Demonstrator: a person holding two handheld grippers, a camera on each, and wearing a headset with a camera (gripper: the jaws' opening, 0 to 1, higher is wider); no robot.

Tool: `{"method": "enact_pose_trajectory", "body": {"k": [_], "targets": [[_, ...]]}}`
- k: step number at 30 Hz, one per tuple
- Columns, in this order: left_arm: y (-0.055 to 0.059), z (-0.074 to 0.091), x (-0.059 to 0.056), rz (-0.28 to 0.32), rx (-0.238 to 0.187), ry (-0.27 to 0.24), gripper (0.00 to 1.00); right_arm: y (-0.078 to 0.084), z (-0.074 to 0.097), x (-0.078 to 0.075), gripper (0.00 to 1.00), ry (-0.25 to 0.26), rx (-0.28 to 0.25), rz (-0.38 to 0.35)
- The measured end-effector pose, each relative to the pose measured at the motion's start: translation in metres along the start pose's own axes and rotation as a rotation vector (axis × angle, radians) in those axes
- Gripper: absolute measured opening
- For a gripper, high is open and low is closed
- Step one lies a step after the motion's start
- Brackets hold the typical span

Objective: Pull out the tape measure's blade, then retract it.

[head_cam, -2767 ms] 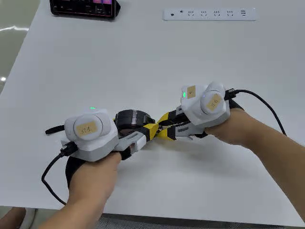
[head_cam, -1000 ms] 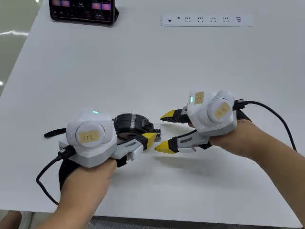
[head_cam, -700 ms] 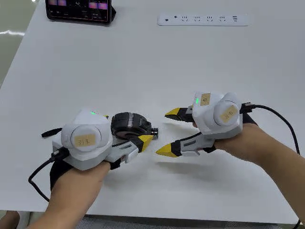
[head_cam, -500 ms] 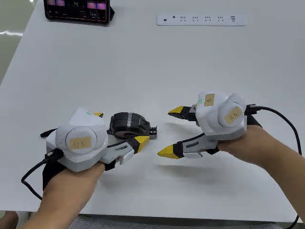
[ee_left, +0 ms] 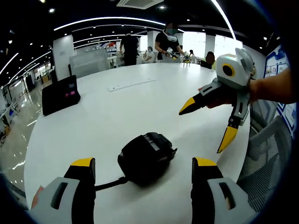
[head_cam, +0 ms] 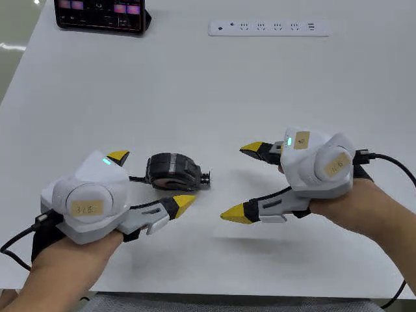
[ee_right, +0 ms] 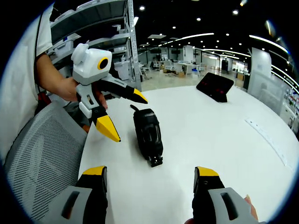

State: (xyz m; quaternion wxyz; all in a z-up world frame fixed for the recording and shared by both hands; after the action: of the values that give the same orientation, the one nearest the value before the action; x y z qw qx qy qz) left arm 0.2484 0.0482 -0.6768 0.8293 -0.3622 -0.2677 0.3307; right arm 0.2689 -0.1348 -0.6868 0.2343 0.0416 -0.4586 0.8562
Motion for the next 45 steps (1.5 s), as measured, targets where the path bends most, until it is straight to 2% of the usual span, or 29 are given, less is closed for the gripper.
{"method": "enact_pose_trajectory", "body": {"k": [13,17,22,24,35,43,45], "targets": [[0.002,0.017,0.004,-0.016,-0.014,0.029,0.84,0.011,0.019,0.002,0.8,0.056,-0.007,-0.036],[0.006,0.02,0.006,-0.019,-0.014,0.039,0.87,0.012,0.024,0.003,0.82,0.067,-0.013,-0.045],[0.004,0.027,0.004,-0.016,-0.028,0.048,0.9,0.012,0.032,0.004,0.82,0.082,-0.02,-0.049],[0.006,0.029,0.005,-0.015,-0.03,0.053,0.9,0.009,0.035,0.004,0.83,0.085,-0.044,-0.07],[0.012,0.04,0.008,-0.012,-0.042,0.088,0.93,0.019,0.052,0.006,0.86,0.114,-0.042,-0.094],[0.014,0.044,0.004,0.001,-0.038,0.128,0.96,0.028,0.065,0.006,0.87,0.142,-0.042,-0.113],[0.013,0.046,0.004,0.001,-0.054,0.136,0.96,0.03,0.068,0.007,0.88,0.148,-0.042,-0.117]]}}
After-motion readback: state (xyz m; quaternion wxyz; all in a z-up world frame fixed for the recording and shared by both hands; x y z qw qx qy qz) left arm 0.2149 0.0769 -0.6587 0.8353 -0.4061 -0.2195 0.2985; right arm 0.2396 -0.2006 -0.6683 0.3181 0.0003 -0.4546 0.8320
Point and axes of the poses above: the centre of the closed fingertips' face, and the gripper's own axes: z roughly backward along the fingers, x roughly to its left, y roughly out of its underside, the point moved 6 cm from there along z, roughly backward along the fingers, and after that the axes turned 14 degrees about -z, right-handed, at the moved point
